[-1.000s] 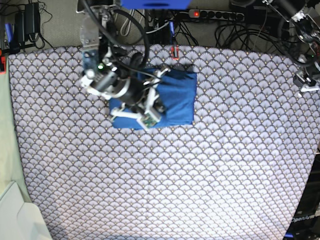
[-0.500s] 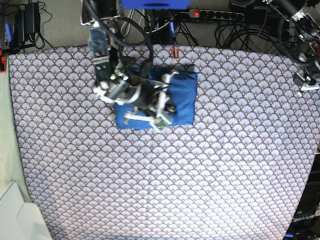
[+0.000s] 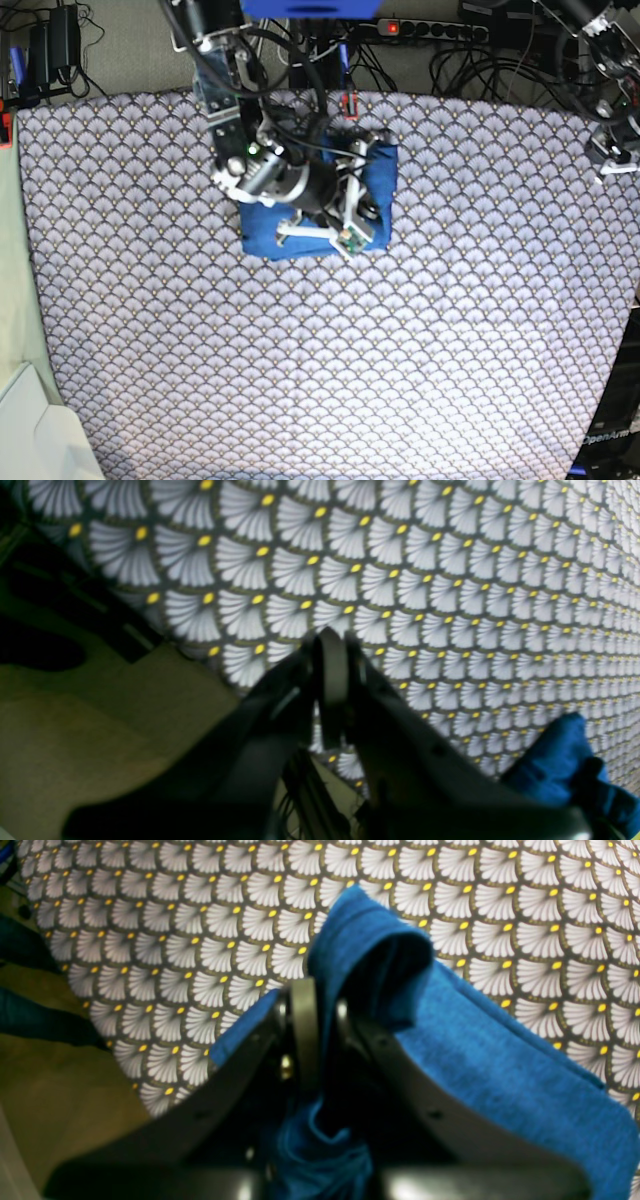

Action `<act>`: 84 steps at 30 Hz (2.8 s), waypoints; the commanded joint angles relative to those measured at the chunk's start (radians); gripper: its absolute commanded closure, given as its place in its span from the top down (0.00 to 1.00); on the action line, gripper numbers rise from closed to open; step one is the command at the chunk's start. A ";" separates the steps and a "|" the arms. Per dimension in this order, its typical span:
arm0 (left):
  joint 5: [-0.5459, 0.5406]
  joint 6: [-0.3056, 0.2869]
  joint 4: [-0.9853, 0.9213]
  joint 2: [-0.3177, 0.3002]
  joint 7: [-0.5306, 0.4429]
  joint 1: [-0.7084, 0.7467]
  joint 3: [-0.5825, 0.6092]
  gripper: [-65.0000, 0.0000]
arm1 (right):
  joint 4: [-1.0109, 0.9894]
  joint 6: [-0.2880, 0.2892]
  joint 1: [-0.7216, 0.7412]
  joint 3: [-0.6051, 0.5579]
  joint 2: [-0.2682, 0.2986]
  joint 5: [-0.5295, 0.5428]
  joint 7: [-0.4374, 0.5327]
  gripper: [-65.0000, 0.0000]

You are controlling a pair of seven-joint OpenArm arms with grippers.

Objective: Fold the T-shirt properly
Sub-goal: 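Lift the grasped end with the right gripper and fold it over the strip, then release the folded end and pull the right gripper back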

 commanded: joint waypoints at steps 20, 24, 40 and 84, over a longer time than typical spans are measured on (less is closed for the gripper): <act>-0.015 0.002 0.018 -0.017 -0.008 -0.007 0.001 0.00 | 0.042 -0.006 0.032 -0.002 -0.010 0.157 0.031 0.60; -0.012 0.002 0.018 -0.017 -0.008 -0.007 -0.004 0.00 | 0.148 -0.006 0.011 0.001 -0.010 0.174 0.032 0.60; -0.012 0.002 0.017 -0.017 -0.008 -0.007 0.001 0.00 | 0.051 -0.006 -0.026 0.239 -0.008 0.178 0.037 0.00; -0.102 0.010 -0.012 0.012 0.069 0.008 0.001 0.01 | 0.125 -0.012 -0.040 0.162 0.112 0.175 0.055 0.00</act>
